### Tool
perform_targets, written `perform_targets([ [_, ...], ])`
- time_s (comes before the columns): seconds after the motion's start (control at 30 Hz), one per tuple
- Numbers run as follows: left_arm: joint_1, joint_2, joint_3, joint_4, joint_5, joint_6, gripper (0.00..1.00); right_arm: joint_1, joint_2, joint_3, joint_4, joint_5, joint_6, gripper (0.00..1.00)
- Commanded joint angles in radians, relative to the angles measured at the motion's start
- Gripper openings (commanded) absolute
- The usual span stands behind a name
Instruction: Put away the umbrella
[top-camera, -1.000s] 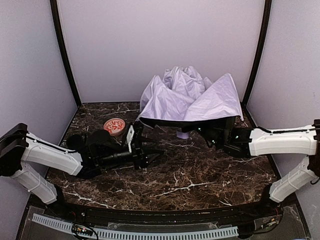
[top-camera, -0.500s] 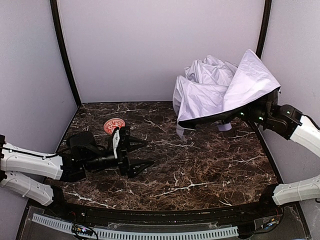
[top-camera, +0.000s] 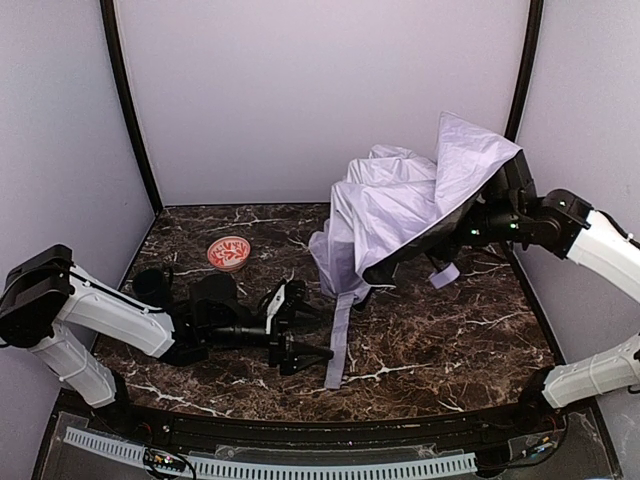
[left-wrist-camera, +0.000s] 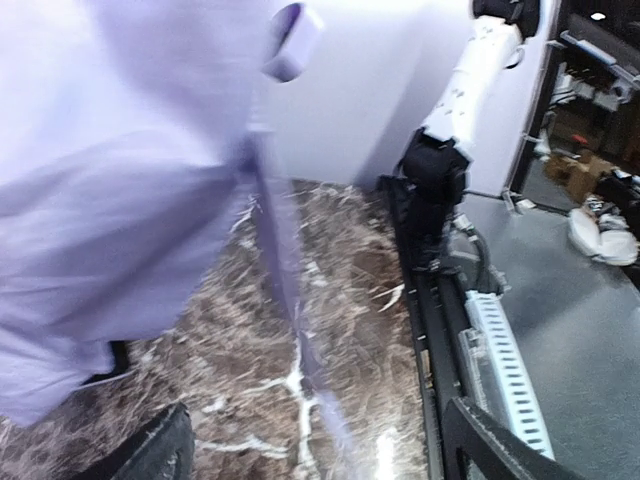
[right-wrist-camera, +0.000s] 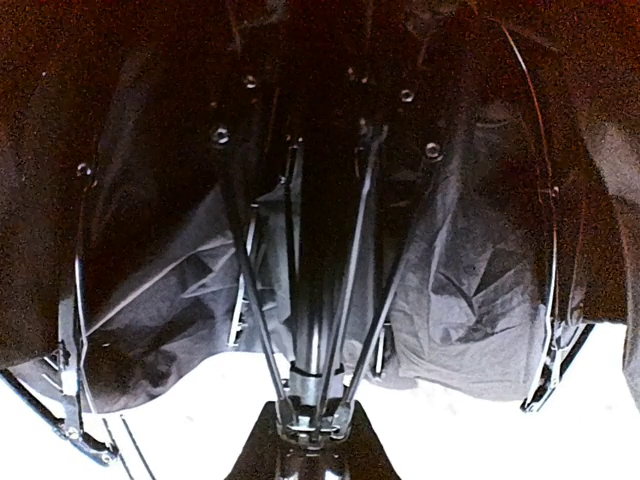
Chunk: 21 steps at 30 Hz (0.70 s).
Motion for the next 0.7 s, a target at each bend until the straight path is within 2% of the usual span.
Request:
perform_targets([
  [0.0, -0.015, 0.017, -0.002, 0.204, 0.127, -0.044, 0.84, -0.001, -0.003, 0.088, 0.105, -0.063, 0.014, 0.00],
  [0.17, -0.017, 0.078, 0.037, 0.141, 0.021, 0.012, 0.78, -0.002, 0.016, 0.110, 0.110, -0.124, 0.015, 0.00],
  [0.33, -0.015, 0.026, 0.022, 0.099, -0.086, 0.140, 0.68, -0.001, 0.013, 0.111, 0.117, -0.165, 0.010, 0.00],
  [0.4, -0.015, 0.026, 0.042, 0.044, -0.085, 0.168, 0.56, -0.001, 0.011, 0.115, 0.123, -0.178, 0.009, 0.00],
  [0.43, -0.015, 0.032, 0.049, 0.028, -0.079, 0.174, 0.43, -0.001, 0.011, 0.118, 0.126, -0.187, 0.009, 0.00],
  [0.47, -0.015, 0.037, 0.051, 0.022, -0.067, 0.179, 0.21, -0.001, 0.010, 0.122, 0.125, -0.196, 0.008, 0.00],
  [0.5, -0.015, 0.037, 0.045, 0.018, -0.057, 0.186, 0.03, -0.001, 0.009, 0.130, 0.117, -0.204, 0.005, 0.00],
  [0.57, -0.015, 0.018, 0.018, 0.016, -0.061, 0.218, 0.00, -0.002, 0.007, 0.156, 0.076, -0.226, -0.019, 0.00],
  [0.67, -0.004, -0.023, -0.053, 0.013, -0.166, 0.310, 0.00, -0.002, -0.002, 0.191, -0.019, -0.234, -0.061, 0.00],
])
